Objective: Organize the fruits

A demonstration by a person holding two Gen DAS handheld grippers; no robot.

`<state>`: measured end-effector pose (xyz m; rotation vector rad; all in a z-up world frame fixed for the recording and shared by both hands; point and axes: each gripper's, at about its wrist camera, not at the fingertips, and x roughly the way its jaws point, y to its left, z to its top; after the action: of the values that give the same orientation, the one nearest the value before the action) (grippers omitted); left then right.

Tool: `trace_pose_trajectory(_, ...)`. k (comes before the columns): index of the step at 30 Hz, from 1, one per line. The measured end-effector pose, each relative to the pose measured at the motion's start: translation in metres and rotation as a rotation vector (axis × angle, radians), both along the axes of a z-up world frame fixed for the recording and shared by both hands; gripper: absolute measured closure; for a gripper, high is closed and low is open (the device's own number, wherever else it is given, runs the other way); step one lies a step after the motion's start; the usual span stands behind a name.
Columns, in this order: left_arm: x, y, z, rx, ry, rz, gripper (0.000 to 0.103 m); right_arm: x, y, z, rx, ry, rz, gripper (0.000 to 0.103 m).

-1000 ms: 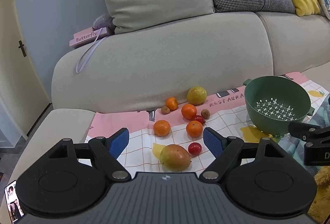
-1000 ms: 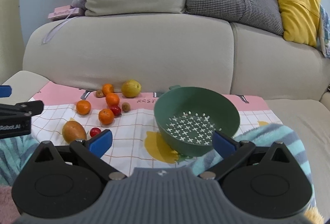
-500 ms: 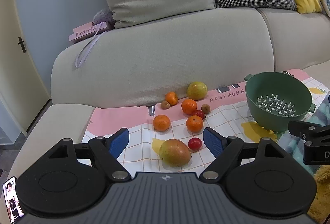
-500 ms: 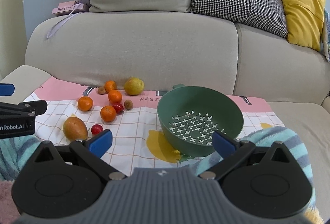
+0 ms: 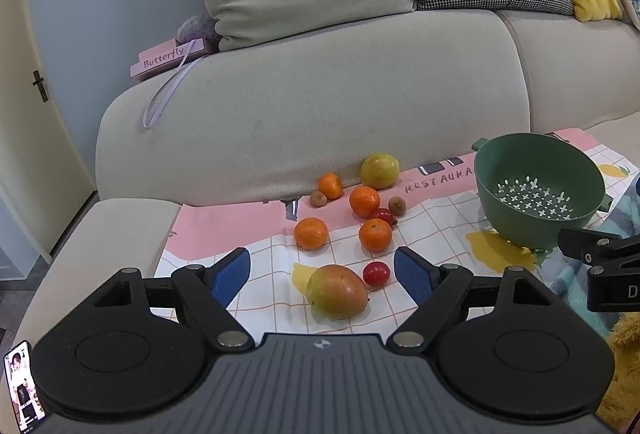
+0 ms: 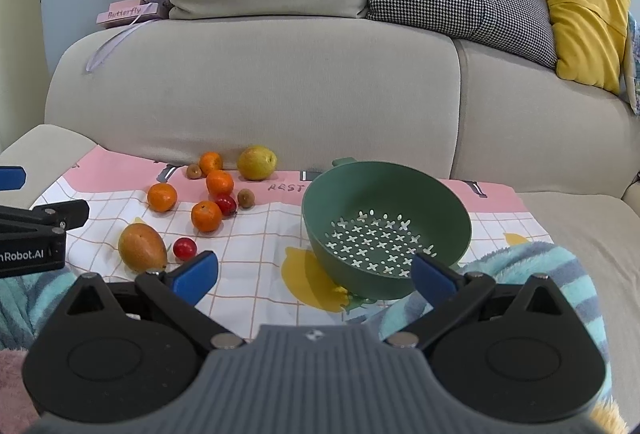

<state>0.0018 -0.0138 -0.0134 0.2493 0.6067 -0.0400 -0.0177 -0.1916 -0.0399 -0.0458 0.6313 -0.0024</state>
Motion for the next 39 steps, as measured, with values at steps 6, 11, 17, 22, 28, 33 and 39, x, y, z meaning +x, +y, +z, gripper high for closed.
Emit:
trace_pose_trajectory(6,0.001,0.000,-0.001,-0.004,0.003,0.000,0.007,0.000,-0.001,-0.002,-0.009,0.004,-0.007,0.004)
trace_pose_trajectory(11,0.000,0.001,-0.001,-0.001,0.004,0.000,0.007,0.001,-0.003,-0.003,-0.002,0.008,-0.016,0.004)
trace_pose_trajectory(17,0.000,0.002,-0.001,-0.004,0.008,0.008,0.007,0.002,0.000,-0.004,-0.009,0.012,-0.004,0.004)
trace_pose_trajectory(22,0.001,0.001,-0.003,0.008,0.013,0.006,0.007,0.002,-0.002,-0.004,-0.004,0.014,-0.008,0.004)
trace_pose_trajectory(28,0.005,0.005,-0.005,-0.001,0.033,0.009,0.007,0.005,-0.004,-0.007,0.015,0.023,0.001,0.004)
trace_pose_trajectory(33,0.012,0.017,-0.006,-0.038,0.075,-0.004,0.008,0.008,-0.003,-0.010,0.073,-0.004,0.060,0.004)
trace_pose_trajectory(39,0.033,0.036,-0.009,-0.129,0.174,-0.040,0.017,0.028,0.012,-0.019,0.081,0.050,0.146,0.015)
